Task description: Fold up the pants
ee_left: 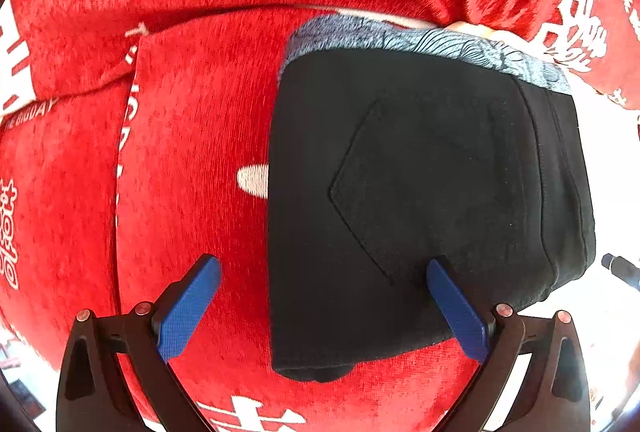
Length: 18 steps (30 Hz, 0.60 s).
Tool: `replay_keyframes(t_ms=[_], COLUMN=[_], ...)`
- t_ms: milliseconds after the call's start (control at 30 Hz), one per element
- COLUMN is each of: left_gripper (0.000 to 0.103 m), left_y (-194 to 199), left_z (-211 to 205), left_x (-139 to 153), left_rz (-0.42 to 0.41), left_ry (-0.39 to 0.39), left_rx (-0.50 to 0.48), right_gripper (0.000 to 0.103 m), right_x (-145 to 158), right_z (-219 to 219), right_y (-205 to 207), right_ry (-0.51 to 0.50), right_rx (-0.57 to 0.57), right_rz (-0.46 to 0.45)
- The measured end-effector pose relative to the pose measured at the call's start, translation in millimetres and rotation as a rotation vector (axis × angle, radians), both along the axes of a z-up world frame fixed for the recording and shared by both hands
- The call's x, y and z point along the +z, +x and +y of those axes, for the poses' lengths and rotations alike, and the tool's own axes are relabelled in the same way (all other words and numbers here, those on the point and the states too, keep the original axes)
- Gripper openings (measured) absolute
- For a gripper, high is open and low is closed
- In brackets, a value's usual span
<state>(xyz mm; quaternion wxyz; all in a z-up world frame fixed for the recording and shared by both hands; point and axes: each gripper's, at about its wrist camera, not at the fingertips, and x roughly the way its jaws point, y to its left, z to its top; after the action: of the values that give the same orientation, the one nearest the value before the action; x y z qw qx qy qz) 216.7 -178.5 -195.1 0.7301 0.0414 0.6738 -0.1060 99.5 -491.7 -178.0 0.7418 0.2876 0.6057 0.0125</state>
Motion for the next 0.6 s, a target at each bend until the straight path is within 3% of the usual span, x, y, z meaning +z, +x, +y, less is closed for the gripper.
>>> replay_keyframes(t_ms=[167, 600], left_gripper=[0.103, 0.103], left_y=[10.9, 19.9], left_z=[8.9, 12.1], left_x=[6.0, 12.1], left_rz=[-0.014, -0.023], left_ry=[-0.049, -0.061], left_rx=[-0.008, 0.018], right_gripper=[0.079, 0.079], right_x=[-2.1, -12.3], right_z=[-9.0, 3.1], right_y=[12.5, 36.1], right_ry=[0.030, 0.042], right_rx=[0.026, 0.072], right_rz=[-0.008, 0.031])
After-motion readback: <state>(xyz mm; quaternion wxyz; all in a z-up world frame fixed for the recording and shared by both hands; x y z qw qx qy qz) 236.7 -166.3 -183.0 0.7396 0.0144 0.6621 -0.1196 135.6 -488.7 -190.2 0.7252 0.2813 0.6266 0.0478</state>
